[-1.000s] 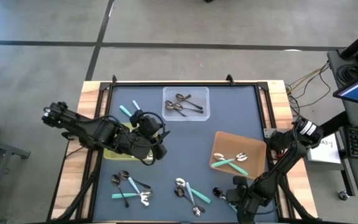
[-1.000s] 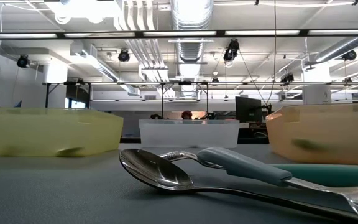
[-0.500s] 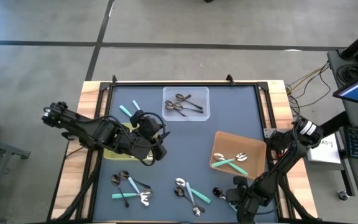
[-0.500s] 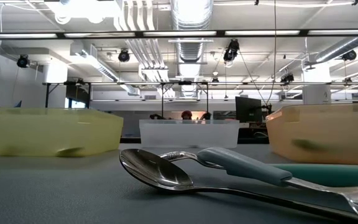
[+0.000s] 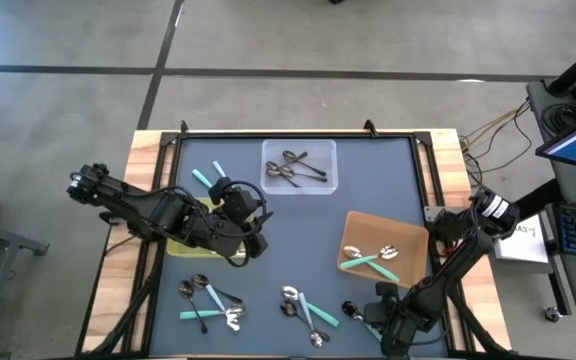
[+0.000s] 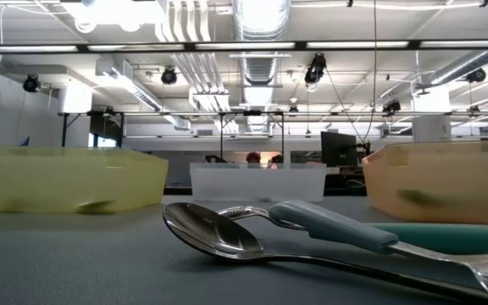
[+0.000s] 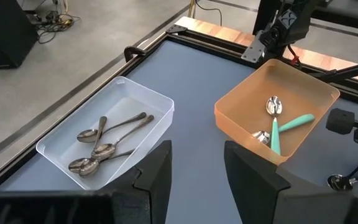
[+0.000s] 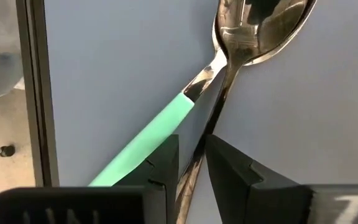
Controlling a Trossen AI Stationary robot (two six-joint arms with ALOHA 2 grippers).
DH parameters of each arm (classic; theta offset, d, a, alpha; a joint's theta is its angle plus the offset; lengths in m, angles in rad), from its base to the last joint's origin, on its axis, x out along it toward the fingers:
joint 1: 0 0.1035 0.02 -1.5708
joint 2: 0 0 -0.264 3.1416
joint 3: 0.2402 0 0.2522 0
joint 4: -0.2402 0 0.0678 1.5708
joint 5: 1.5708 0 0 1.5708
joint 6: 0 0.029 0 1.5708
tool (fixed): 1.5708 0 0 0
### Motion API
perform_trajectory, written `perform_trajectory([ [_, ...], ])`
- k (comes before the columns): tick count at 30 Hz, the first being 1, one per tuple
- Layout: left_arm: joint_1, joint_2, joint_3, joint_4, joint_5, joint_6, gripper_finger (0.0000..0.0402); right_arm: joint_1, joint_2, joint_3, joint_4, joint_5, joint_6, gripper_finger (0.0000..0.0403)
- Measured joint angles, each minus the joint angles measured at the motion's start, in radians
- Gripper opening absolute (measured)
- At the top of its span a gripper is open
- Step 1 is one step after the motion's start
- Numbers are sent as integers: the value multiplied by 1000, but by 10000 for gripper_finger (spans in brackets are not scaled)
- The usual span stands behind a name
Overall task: Sort silverware by color (type)
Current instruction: Put the black spoon into the transparent bin
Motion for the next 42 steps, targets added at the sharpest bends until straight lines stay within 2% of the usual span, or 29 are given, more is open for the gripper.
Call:
perform_trajectory([
  [7,0,0,0,-6,0,0,130,1,42,-7,3,54,2,79],
  [26,0,0,0,-7,0,0,130,-2,0,-3,-28,72,-14,68],
  [42,0,0,0,-26,0,0,130,0,30,-34,-12,96,38,68],
])
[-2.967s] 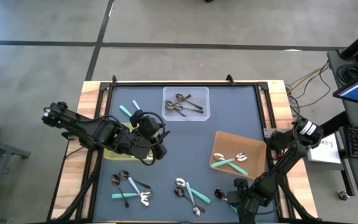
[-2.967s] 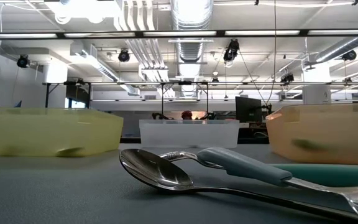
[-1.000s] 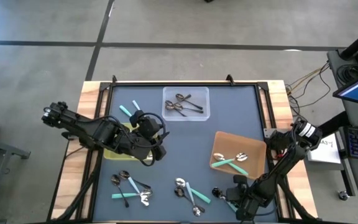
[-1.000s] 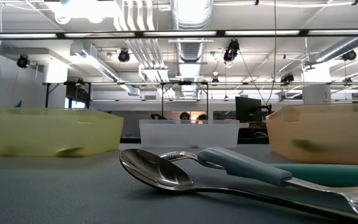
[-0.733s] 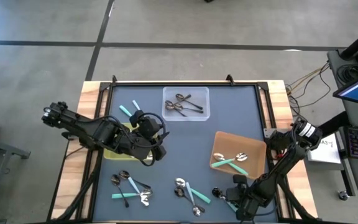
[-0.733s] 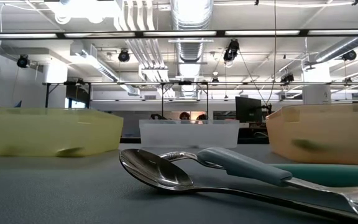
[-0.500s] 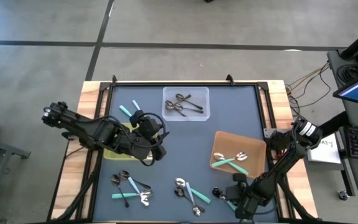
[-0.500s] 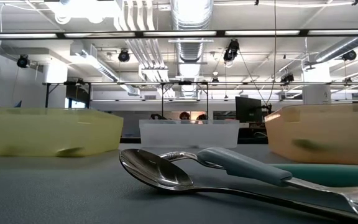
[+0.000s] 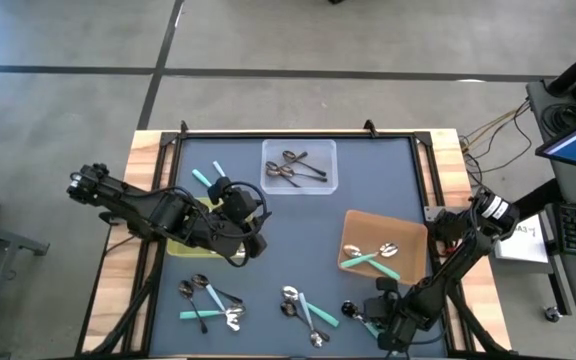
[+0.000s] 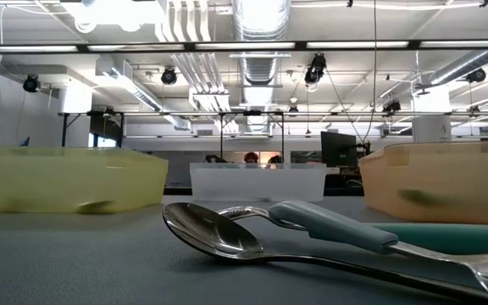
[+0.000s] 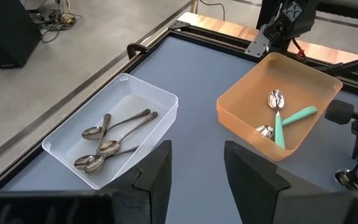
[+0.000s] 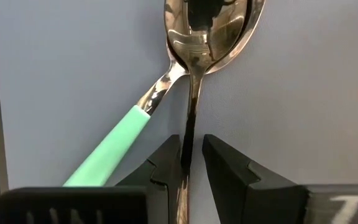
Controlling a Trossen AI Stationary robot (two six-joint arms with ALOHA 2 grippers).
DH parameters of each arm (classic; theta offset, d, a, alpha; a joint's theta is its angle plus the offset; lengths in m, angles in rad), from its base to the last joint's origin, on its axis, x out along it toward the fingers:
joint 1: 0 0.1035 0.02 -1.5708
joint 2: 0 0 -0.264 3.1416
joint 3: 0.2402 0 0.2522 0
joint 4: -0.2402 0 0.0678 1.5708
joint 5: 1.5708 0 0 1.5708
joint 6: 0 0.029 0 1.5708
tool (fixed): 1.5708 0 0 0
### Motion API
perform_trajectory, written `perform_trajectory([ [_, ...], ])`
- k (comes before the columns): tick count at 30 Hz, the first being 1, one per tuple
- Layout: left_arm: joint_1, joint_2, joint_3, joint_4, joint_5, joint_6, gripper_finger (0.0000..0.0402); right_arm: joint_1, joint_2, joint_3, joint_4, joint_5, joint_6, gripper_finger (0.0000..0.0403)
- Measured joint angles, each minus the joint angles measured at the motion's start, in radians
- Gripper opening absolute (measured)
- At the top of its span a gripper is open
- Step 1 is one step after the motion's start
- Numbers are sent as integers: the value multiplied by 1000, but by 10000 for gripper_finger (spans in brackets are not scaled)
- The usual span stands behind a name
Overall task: Sort silverware by color (type)
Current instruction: Put the black spoon into the transparent bin
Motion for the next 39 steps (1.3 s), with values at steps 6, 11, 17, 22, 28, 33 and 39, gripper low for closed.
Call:
perform_trajectory([
  [6,0,0,-5,0,0,-9,130,0,2,-1,0,-8,-17,67],
  [11,0,0,-15,-1,0,-23,130,-2,2,-2,-3,-10,-32,34],
  [17,0,0,-26,3,0,-43,130,-3,-1,-2,-5,-16,-29,11],
  [22,0,0,-26,9,0,-48,130,-3,-40,-1,-9,-30,-59,10],
  [28,0,0,-26,11,-1,-49,130,-2,-130,24,-36,-33,-119,10],
  [33,0,0,-27,11,0,-49,130,-3,-198,32,-99,26,-199,9],
  [39,1,0,-34,18,-4,-55,130,-72,-284,34,-175,237,-303,9],
])
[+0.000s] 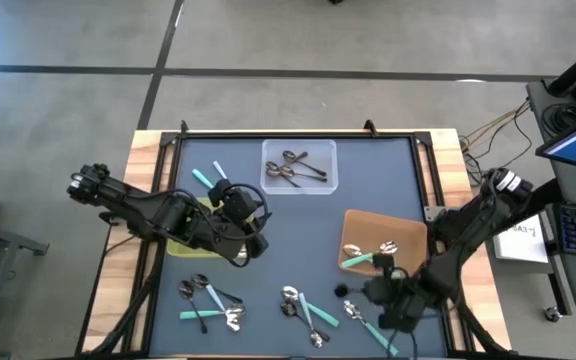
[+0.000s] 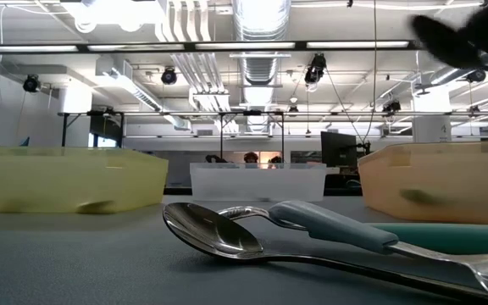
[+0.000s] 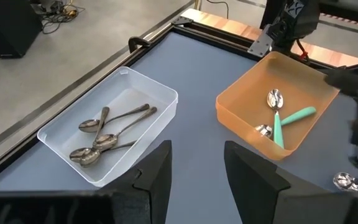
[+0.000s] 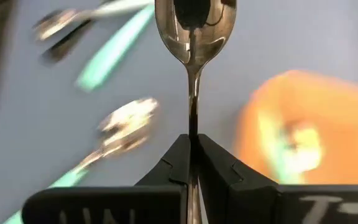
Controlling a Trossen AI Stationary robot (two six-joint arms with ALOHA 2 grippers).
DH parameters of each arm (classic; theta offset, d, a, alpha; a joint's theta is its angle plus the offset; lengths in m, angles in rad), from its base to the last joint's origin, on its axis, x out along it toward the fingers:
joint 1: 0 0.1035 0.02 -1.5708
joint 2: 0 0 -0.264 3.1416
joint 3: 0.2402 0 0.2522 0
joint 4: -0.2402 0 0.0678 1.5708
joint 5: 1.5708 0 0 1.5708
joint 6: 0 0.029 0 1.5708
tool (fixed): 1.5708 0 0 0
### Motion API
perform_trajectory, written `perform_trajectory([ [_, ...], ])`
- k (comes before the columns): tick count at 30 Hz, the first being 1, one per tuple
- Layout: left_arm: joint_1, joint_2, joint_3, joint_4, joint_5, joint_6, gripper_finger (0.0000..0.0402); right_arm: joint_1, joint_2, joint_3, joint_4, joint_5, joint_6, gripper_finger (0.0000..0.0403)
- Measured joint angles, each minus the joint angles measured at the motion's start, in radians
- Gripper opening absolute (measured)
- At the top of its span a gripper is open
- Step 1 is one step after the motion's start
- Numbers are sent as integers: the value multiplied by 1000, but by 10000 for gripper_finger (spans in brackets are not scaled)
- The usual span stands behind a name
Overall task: Sort silverware by color (type)
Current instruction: Put the black spoon into the transparent bin
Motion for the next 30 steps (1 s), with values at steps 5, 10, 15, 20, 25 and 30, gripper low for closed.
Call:
perform_trajectory([
  [5,19,0,-49,75,-29,3,130,-126,-75,0,-32,208,-130,9],
  [10,54,0,-93,156,-38,9,130,-313,-151,0,50,373,-328,9],
  [15,99,0,-121,202,-57,11,130,-504,-183,0,333,368,-519,9],
  [20,151,0,-124,245,-40,81,130,-633,-160,0,659,269,-787,9],
  [25,236,0,-124,389,130,241,133,-735,-117,0,867,235,-913,9],
  [30,317,0,-124,449,225,342,155,-797,-82,0,906,231,-929,9],
])
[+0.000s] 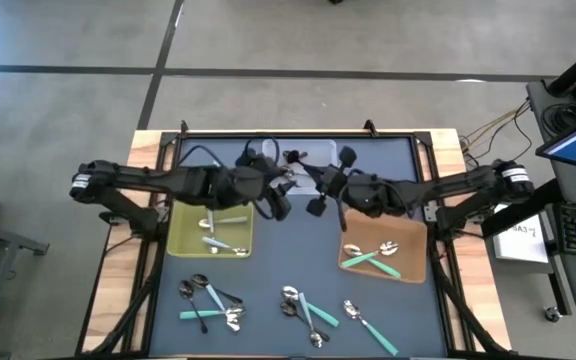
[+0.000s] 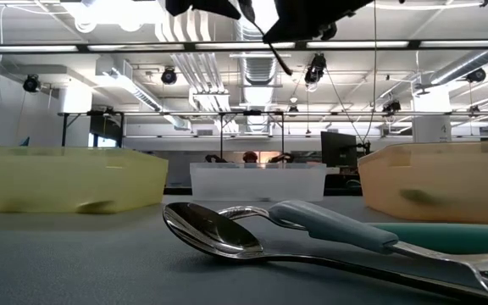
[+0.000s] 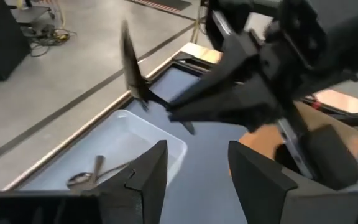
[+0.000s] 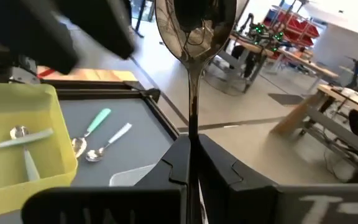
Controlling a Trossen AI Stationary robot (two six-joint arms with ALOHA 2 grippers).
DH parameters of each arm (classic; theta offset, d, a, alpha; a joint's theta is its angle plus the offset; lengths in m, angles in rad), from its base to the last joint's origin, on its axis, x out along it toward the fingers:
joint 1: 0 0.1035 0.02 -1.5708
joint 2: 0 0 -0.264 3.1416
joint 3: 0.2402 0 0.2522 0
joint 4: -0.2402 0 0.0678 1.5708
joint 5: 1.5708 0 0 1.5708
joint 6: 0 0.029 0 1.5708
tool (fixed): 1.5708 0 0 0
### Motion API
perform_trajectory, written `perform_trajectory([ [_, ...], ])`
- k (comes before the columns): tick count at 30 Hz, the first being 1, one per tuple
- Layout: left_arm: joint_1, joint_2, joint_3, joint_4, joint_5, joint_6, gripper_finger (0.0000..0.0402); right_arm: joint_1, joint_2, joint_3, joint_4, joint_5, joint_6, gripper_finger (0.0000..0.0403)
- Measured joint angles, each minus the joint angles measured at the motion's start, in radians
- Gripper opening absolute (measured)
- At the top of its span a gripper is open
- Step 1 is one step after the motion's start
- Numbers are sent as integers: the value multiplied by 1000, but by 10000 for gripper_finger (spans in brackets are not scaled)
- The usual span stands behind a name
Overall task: Sort silverware by color (type)
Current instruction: Put the black spoon into the transparent bin
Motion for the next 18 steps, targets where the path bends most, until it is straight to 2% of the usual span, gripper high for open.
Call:
perform_trajectory([
  [5,55,0,0,-1,5,46,183,-22,11,0,52,-65,-22,9],
  [9,98,0,0,25,5,58,199,-24,13,0,132,-69,-95,9],
  [18,140,0,0,228,-8,182,206,-50,11,3,288,-66,-225,9],
])
